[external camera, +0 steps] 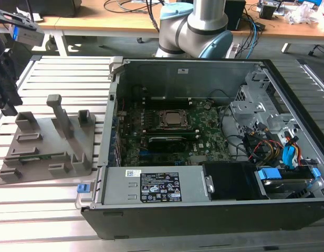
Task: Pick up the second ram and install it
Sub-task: 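Pick up the second ram and move it above second insertion slot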
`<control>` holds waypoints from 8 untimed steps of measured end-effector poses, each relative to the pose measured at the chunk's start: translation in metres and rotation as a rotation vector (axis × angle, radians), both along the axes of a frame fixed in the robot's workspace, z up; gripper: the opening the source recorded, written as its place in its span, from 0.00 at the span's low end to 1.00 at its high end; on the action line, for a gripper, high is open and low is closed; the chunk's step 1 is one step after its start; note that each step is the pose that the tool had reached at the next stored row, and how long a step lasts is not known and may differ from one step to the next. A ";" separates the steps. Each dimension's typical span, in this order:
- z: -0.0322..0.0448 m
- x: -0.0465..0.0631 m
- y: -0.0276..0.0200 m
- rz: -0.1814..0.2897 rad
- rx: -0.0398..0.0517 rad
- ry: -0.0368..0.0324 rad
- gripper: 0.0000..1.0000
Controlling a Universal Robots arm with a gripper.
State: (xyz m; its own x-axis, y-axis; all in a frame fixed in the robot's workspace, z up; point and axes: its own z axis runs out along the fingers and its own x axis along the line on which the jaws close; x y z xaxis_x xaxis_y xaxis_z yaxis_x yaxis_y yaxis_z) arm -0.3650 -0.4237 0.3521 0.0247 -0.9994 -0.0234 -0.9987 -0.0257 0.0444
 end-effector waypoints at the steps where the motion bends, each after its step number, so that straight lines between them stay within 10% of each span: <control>1: -0.0004 0.000 0.0000 0.000 0.0000 0.0000 0.36; 8: -0.0055 0.000 0.0000 0.000 0.0000 -0.0001 0.36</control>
